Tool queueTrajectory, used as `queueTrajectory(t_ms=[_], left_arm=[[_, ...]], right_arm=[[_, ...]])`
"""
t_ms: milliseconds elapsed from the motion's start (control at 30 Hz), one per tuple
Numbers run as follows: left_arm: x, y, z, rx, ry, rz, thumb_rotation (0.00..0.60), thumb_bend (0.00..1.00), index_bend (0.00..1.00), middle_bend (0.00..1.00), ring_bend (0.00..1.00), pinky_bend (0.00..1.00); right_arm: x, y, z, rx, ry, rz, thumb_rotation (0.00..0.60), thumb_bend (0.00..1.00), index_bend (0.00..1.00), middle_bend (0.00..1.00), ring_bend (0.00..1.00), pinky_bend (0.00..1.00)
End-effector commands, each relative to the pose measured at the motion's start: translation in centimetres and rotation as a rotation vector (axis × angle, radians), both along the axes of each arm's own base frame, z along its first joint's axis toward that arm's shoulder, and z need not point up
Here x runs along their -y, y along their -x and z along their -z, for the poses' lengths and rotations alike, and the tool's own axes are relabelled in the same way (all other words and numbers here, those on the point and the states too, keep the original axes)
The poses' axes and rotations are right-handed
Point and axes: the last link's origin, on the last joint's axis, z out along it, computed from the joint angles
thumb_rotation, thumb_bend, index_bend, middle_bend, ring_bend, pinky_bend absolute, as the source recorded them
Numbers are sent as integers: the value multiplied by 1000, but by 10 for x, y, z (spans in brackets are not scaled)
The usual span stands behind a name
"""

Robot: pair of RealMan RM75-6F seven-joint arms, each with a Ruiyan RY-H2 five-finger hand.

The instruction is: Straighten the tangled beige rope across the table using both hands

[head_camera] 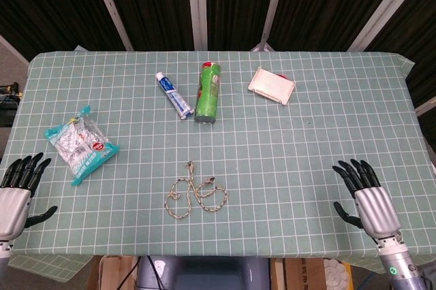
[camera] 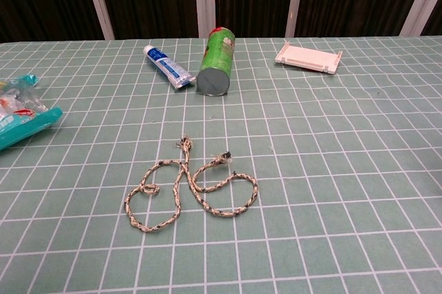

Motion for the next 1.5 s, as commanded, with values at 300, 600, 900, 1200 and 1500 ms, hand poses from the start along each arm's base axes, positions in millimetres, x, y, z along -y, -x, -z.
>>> queueTrajectory(t_ms=[300,600,900,1200,1500], left_arm=[[-3,0,2,-3,-1,-5,600,49,54,0,0,0],[-5,2,2,0,1,-16,600,49,54,0,0,0],[-6,2,1,5,0,-17,600,49,54,0,0,0],[-10,3,2,9,-5,-26,600,49,54,0,0,0],[-10,3,2,10,-5,-25,600,49,56,0,0,0]], right_arm=[[43,-80,49,117,-115,-105,600,345,369,241,0,0],[56,-121,107,108,-201,-129,600,345,394,242,0,0],[63,-130,137,120,-224,-108,600,345,407,242,0,0],[72,-150,154,165,-235,-112,600,346,429,242,0,0],[76,-158,165,180,-243,-103,600,345,433,242,0,0]])
